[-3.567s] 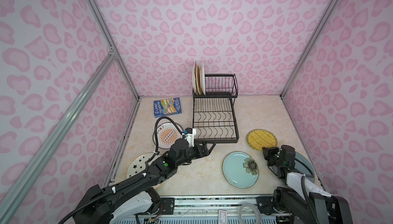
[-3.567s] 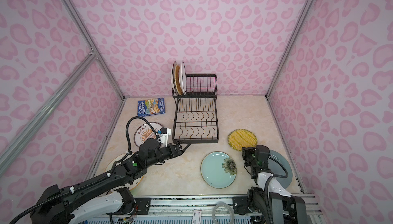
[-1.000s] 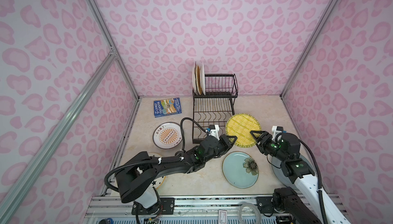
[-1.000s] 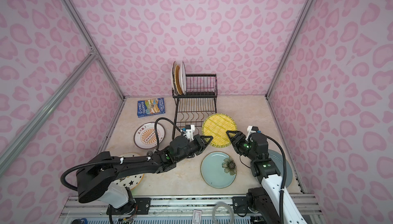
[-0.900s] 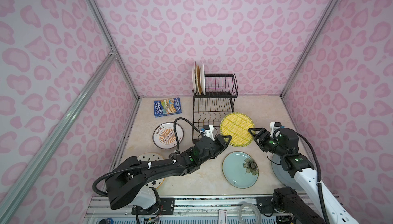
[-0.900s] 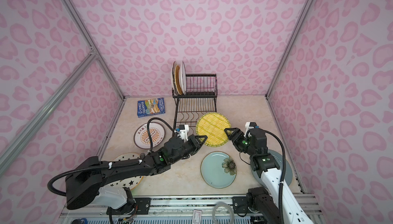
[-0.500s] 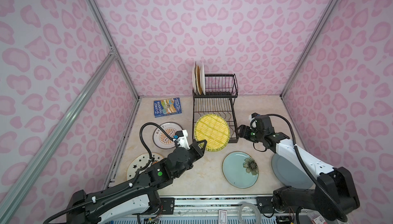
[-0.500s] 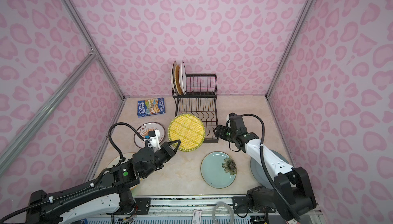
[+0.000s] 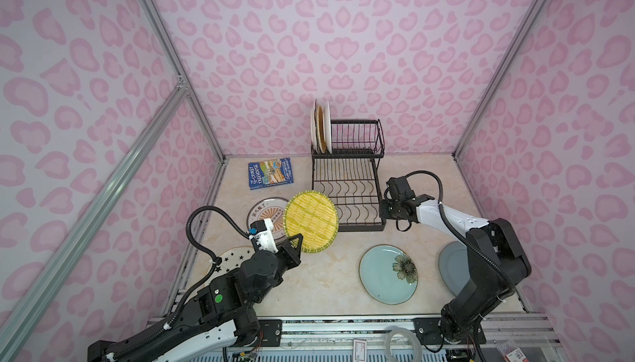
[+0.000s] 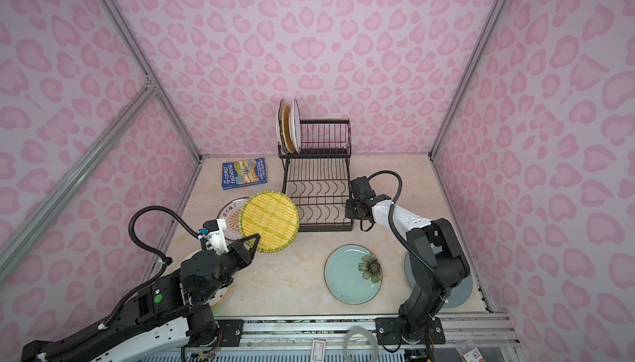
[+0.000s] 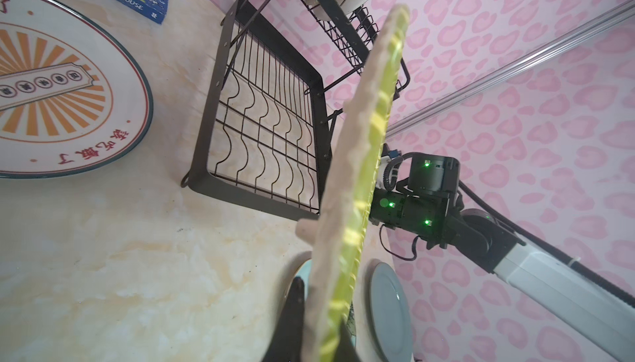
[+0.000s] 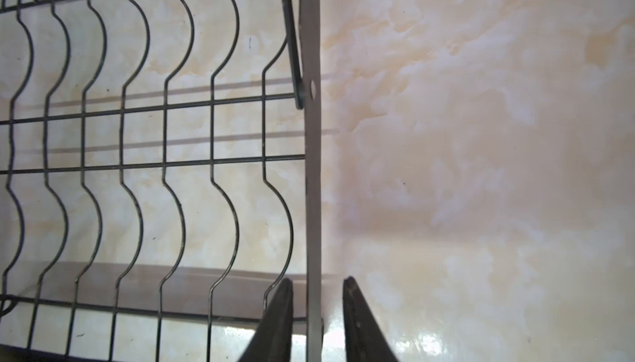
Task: Load the plates into the dish rack
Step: 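Carry the upright green mat with the left gripper toward the rack's upper tier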
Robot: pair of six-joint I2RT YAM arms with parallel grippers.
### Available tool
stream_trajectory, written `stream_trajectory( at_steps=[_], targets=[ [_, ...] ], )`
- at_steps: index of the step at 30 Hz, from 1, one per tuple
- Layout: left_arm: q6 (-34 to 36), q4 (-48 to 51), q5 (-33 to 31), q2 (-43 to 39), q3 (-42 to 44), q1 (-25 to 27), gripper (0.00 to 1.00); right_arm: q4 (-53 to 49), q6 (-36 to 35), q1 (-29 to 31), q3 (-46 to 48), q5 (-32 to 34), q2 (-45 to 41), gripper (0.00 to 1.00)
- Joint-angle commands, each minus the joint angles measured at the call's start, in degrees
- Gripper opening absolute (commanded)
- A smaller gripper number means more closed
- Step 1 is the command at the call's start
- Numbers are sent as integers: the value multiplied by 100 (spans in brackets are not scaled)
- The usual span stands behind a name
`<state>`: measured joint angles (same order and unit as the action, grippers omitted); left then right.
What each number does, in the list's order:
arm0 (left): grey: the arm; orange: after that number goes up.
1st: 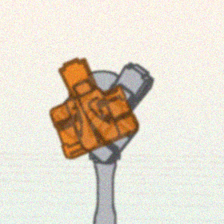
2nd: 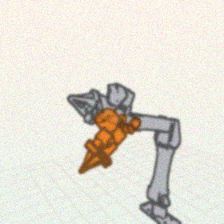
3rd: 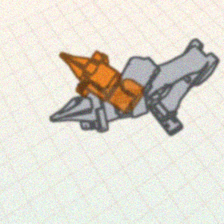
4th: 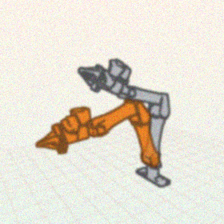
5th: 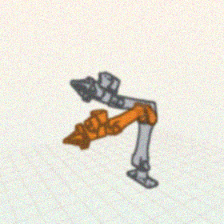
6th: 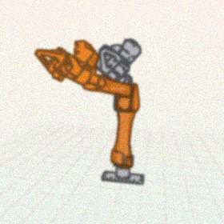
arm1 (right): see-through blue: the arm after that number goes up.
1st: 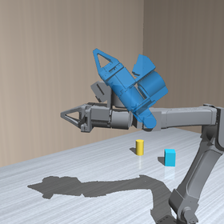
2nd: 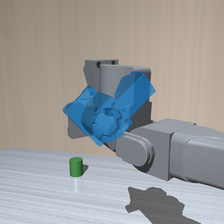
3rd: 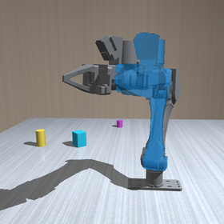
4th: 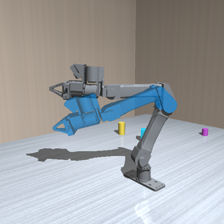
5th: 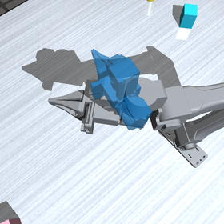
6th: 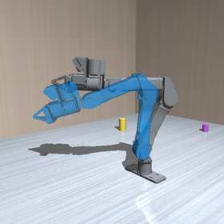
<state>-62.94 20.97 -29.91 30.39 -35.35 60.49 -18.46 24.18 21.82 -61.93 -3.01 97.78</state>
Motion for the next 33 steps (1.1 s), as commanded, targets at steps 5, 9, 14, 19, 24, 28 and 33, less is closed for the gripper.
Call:
stream_trajectory(
  at_steps=[5,9,14,19,24,28,33],
  targets=[
    [174,90,-287,-13,-147,2,3,-137,-154,283,-117,168,137,0],
    [225,217,-364,25,-255,7,3,-118,-60,448,13,195,90,0],
    [307,368,-406,184,-434,2,3,-77,47,742,310,326,-159,0],
    [474,382,-333,647,-734,7,3,-47,161,1027,587,422,-398,0],
    [611,272,-244,1157,-1016,6,3,14,226,1182,786,375,-618,0],
    [699,230,-237,1436,-1187,3,3,29,279,1261,868,349,-695,0],
    [822,209,-251,1698,-1467,6,3,79,445,1400,972,397,-747,0]
  ],
)
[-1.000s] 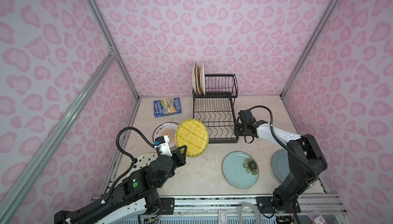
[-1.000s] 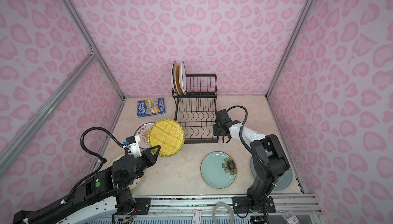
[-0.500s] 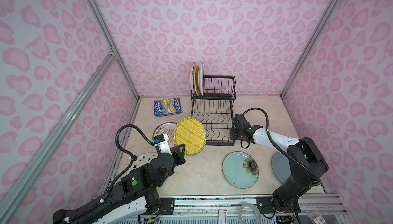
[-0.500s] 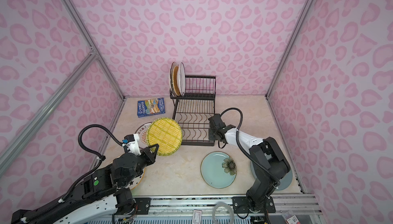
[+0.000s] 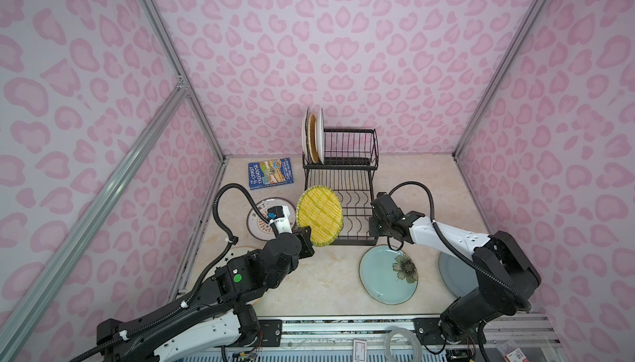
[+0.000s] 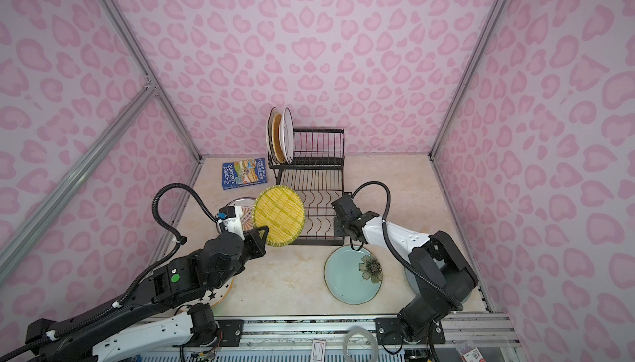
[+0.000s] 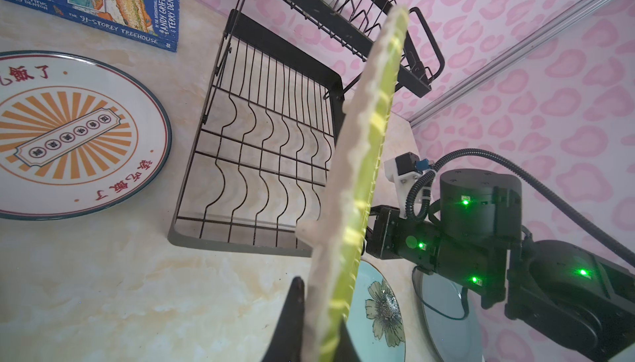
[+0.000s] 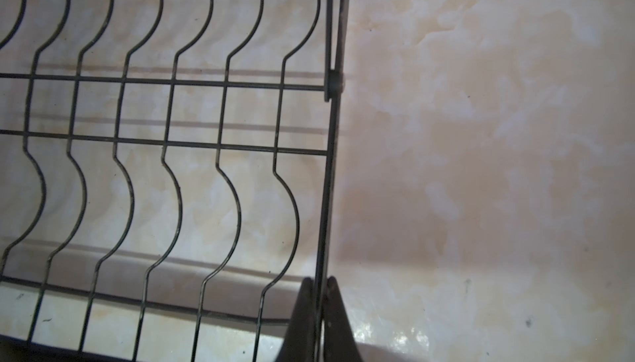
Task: Load the plates into the dish rack
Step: 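Carry the upright green mat with the left gripper toward the rack's upper tier, then lower the green mat into the upper tier beside the white plate with the left gripper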
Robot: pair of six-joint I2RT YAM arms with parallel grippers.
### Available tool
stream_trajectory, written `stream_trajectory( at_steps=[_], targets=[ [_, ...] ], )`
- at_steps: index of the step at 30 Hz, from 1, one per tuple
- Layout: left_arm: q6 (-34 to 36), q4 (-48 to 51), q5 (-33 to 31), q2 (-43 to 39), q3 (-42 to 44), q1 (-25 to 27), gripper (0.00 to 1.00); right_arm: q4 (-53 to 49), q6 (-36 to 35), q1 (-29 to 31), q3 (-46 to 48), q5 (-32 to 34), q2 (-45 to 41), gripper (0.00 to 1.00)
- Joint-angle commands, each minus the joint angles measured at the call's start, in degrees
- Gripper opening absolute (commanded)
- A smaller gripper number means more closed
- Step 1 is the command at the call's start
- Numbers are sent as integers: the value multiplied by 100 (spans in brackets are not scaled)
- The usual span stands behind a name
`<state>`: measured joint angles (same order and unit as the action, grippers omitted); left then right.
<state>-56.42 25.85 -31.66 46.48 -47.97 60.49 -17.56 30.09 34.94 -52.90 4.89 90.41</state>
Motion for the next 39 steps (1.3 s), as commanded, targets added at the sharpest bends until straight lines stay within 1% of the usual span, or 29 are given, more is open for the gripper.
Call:
stream_trajectory(
  at_steps=[1,7,10,11,12,14,16,18,20,24,26,29,35,39],
  targets=[
    [207,-280,-85,138,-286,4,3,3,-98,108,97,-375,-25,0],
    [556,-255,-95,666,-980,41,3,64,159,242,175,-262,-109,0],
    [798,-217,-226,1014,-1445,84,3,86,232,268,202,-195,-195,0],
    [905,-189,-300,1151,-1648,116,3,82,241,273,195,-164,-212,2],
    [994,-132,-375,1267,-1852,117,3,82,243,268,185,-128,-241,7],
    [1312,-66,-535,1581,-2342,131,3,78,211,269,151,-53,-309,26],
    [1578,84,-820,1909,-2848,139,3,44,182,251,80,-7,-378,40],
    [1892,170,-1115,2268,-3446,138,3,-7,135,225,1,-9,-481,50],
    [2177,229,-1365,2592,-3904,117,3,-31,88,208,-35,11,-621,57],
    [2611,449,-1465,3349,-4874,-91,3,-167,-10,137,-44,18,-1012,70],
    [2831,485,-1537,3657,-5201,-219,3,-238,-70,99,21,-4,-1256,75],
    [3284,504,-1841,4140,-5619,-380,3,-350,-161,60,170,-2,-1677,82],
    [4156,460,-2266,5062,-6462,-658,3,-331,-258,22,664,-47,-2715,91],
    [4627,405,-2588,5600,-6924,-757,3,-569,-302,-10,741,-93,-3113,93]
  ],
)
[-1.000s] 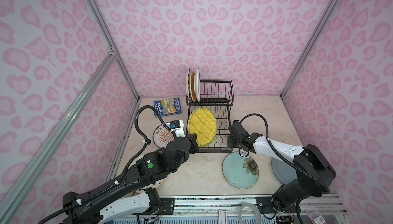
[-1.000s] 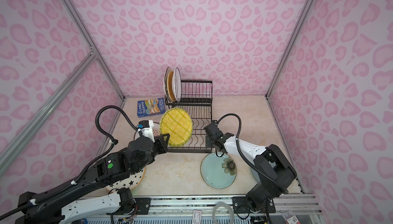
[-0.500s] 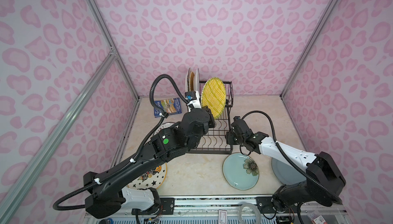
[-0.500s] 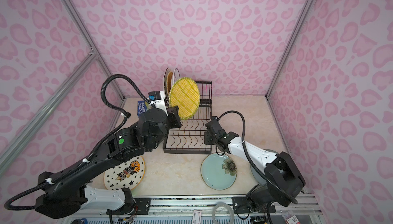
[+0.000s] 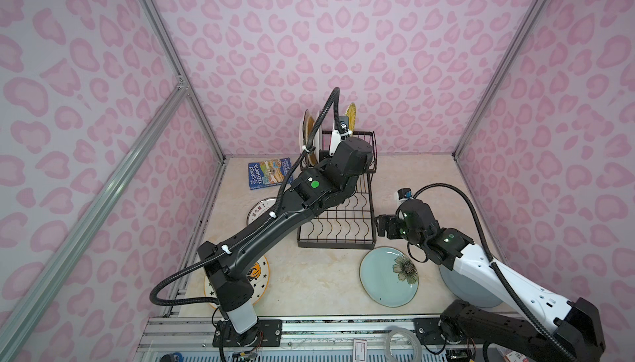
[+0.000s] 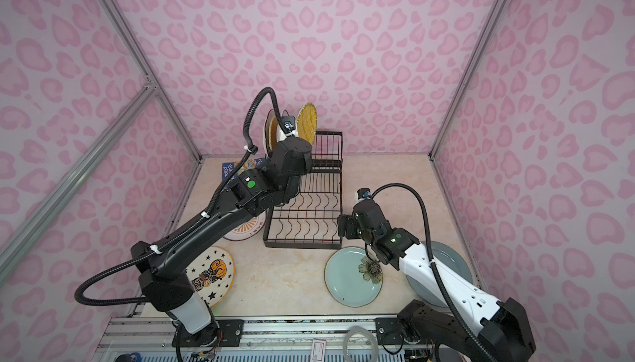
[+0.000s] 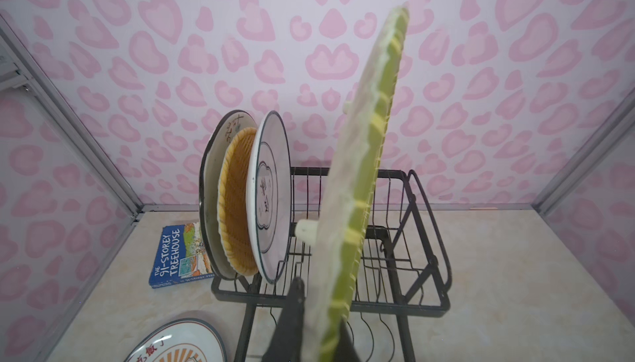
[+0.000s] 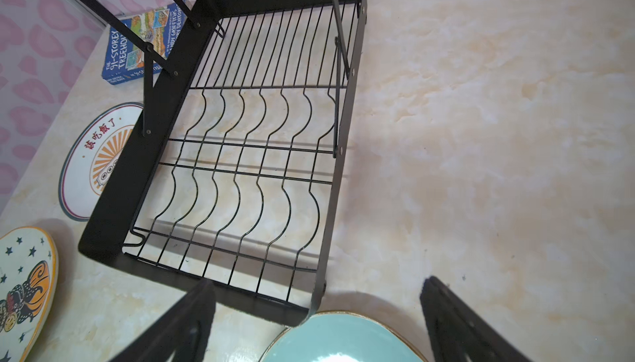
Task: Load the plates into the dish rack
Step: 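Lower the green mat into the upper tier beside the white plate with the left gripper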
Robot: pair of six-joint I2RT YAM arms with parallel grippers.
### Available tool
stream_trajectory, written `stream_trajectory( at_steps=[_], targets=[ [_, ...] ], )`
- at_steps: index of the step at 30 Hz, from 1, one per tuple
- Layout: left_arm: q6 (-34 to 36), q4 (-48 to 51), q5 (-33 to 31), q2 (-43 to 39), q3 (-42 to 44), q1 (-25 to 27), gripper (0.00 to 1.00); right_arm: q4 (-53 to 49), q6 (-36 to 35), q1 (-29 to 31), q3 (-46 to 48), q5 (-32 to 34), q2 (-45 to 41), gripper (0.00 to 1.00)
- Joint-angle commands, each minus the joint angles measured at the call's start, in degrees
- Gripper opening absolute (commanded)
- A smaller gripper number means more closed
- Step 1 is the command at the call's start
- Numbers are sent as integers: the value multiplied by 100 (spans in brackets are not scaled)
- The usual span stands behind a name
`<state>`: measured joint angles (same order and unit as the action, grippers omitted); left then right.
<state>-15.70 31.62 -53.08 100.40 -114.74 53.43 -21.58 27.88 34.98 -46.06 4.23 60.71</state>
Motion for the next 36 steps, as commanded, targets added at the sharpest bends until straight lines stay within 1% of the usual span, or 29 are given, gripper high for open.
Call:
stream_trajectory(
  at_steps=[1,3,7,14,21,26,30,36],
  targets=[
    [683,-199,-534,339,-365,-73,3,-215,-88,-18,71,-62,-207,94],
    [877,-167,-685,602,-627,-127,3,-285,-100,-11,89,-127,-273,98],
    [981,-77,-870,946,-857,-276,3,-348,-81,-17,135,-245,-370,98],
    [771,117,-616,1176,-774,-633,3,-423,-81,-17,203,-455,-485,98],
    [605,232,-502,1413,-800,-838,3,-335,-36,-18,251,-630,-430,98],
    [326,495,-460,1619,-979,-959,3,-298,11,15,251,-770,-423,98],
    [224,556,-384,1708,-989,-1010,3,-209,16,101,322,-986,-677,98],
    [92,647,-418,1798,-1002,-1043,3,-41,53,132,444,-1300,-1390,98]
  ],
)
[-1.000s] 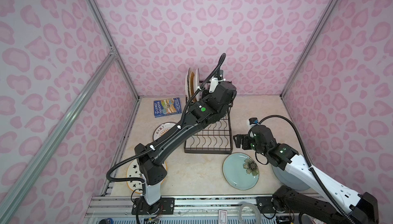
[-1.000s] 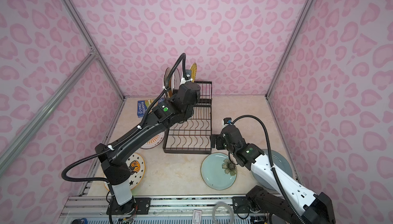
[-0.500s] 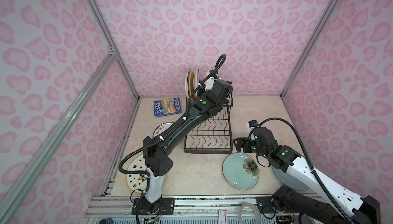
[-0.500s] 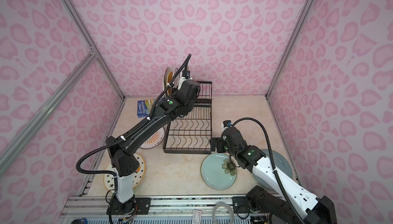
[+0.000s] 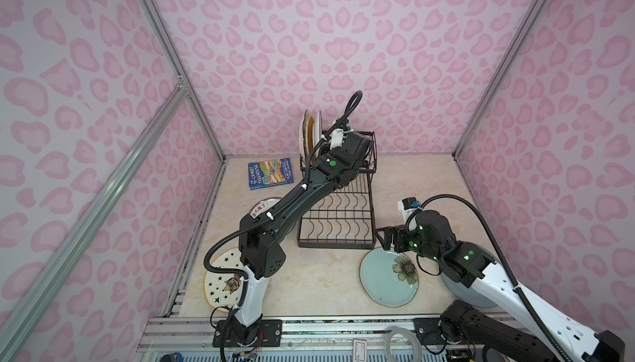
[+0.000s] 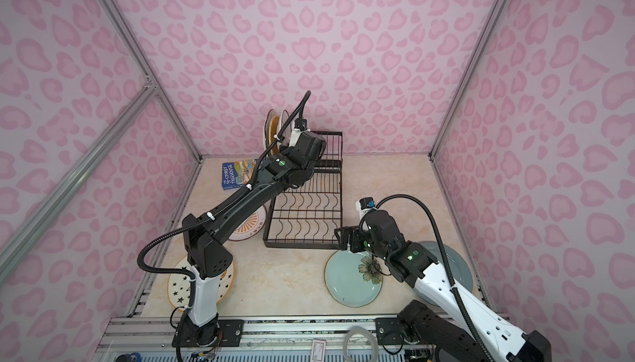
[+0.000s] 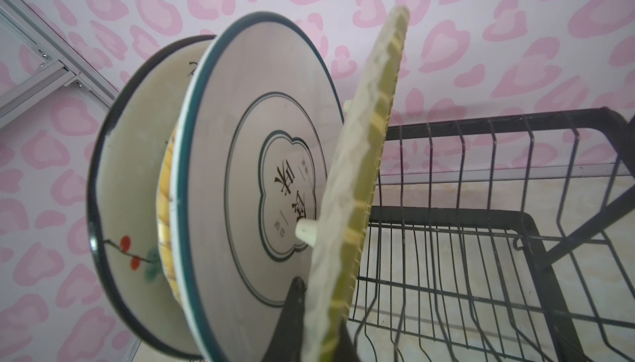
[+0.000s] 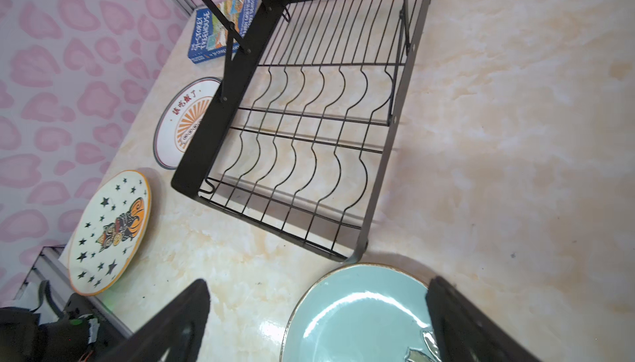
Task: Load the plates into the dish rack
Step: 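Lower the green mat into the upper tier beside the white plate with the left gripper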
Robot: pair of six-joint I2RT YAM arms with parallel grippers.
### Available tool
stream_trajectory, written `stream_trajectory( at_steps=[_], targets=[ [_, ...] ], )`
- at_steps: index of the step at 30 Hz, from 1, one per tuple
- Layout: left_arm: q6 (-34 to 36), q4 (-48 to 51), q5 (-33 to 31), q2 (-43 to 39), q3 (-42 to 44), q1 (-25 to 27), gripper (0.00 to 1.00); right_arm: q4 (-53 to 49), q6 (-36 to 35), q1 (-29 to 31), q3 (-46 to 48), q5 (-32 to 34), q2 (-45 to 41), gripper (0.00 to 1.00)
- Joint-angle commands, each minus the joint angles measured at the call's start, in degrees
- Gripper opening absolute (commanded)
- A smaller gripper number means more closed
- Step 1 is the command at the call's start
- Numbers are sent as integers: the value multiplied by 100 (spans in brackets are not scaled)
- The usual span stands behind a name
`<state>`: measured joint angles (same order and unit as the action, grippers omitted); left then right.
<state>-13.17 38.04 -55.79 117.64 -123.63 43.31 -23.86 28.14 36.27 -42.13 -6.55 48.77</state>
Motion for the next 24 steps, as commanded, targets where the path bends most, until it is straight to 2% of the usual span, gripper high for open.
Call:
stream_trajectory(
  at_steps=[1,14,24],
  targets=[
    [-212,39,-168,87,-117,-29,3,199,25,7,60,-254,-287,98],
    [-654,239,-321,-73,-367,34,3,194,55,4,185,-416,-589,98],
    [-1035,687,-305,286,-745,22,3,110,46,9,174,-411,-681,98]
  ],
)
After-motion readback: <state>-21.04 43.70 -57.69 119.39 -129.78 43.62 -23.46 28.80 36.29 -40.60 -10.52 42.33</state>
